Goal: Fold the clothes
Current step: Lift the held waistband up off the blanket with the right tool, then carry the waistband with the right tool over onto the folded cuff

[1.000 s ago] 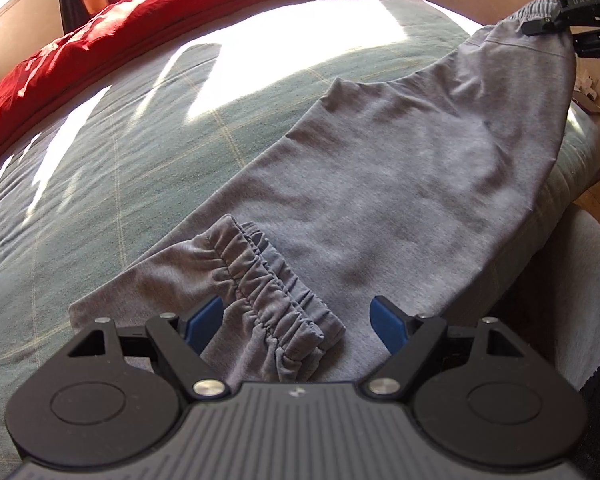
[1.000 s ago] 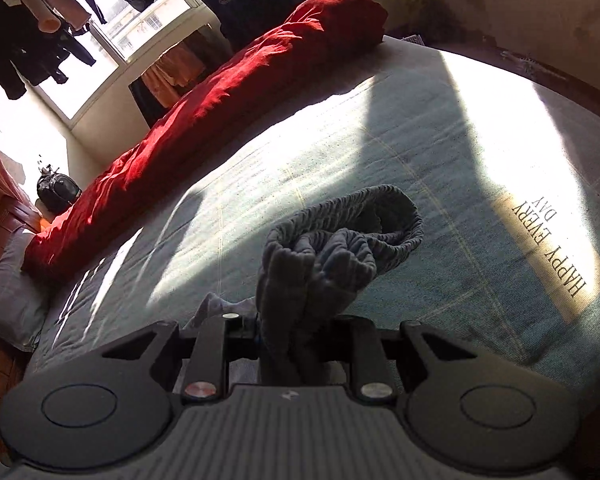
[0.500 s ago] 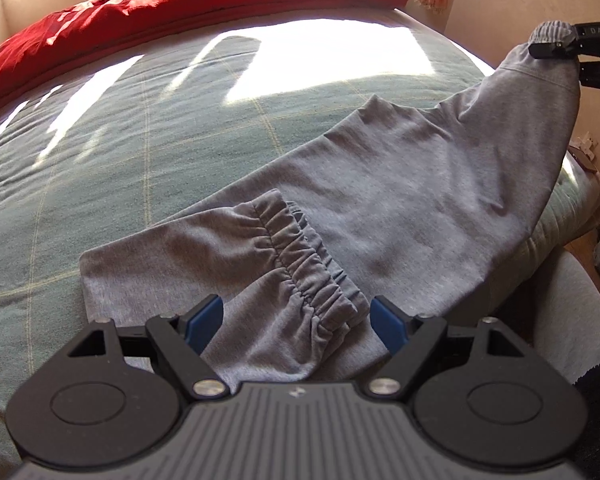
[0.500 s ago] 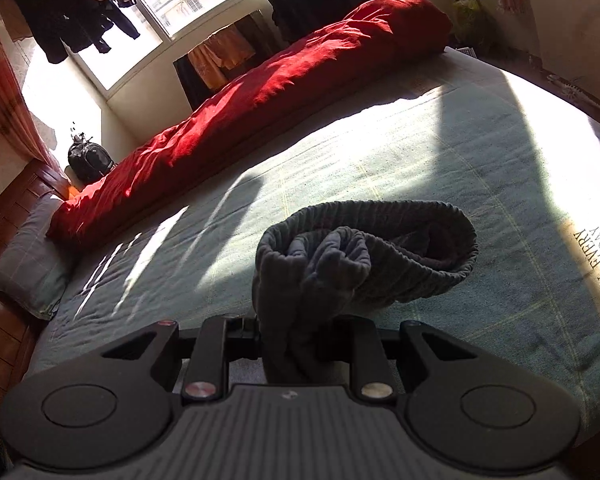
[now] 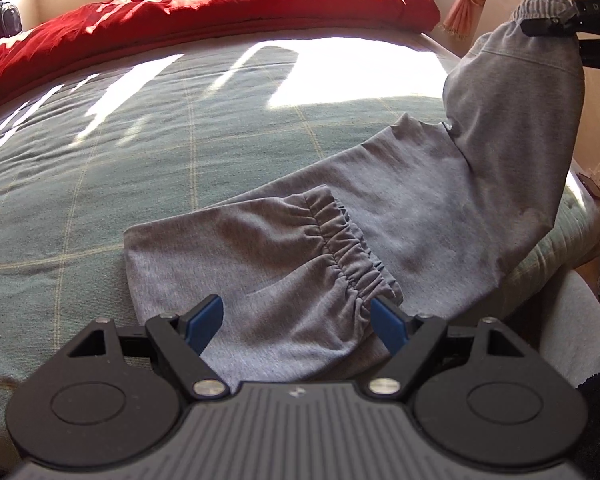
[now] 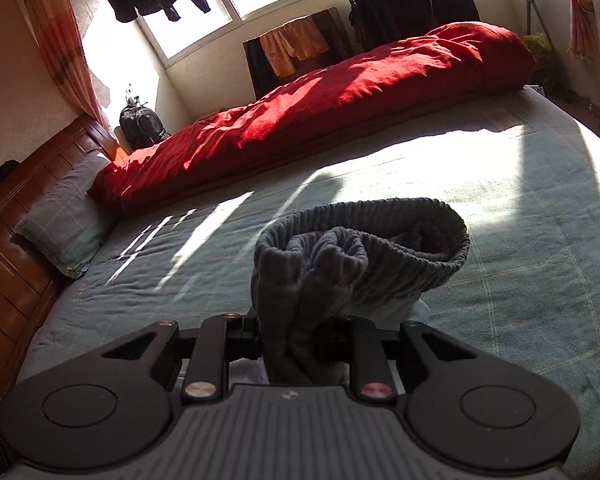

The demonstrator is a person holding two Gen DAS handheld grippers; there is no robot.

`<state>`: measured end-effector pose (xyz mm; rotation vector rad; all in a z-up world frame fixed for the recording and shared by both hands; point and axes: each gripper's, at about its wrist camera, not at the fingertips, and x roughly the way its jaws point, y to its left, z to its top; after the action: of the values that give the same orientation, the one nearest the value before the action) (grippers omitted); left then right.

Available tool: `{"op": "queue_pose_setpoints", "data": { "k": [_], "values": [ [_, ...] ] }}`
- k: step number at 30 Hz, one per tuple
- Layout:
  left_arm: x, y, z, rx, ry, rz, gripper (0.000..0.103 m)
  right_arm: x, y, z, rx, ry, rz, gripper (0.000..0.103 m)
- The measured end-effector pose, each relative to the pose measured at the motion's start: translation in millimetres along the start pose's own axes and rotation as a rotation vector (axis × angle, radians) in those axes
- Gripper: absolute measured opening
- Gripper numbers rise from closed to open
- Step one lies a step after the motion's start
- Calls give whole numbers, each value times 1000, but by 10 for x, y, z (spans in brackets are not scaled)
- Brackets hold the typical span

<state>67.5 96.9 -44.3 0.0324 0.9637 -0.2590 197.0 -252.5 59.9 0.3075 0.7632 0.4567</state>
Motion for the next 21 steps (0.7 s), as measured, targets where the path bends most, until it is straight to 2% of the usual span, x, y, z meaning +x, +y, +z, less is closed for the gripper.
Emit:
{"op": "queue_pose_setpoints", "data": {
  "k": [21],
  "values": [
    [-308,309,-241,-93,-56,35,81,644,1095,-56,-172,108,139,25]
  ]
}}
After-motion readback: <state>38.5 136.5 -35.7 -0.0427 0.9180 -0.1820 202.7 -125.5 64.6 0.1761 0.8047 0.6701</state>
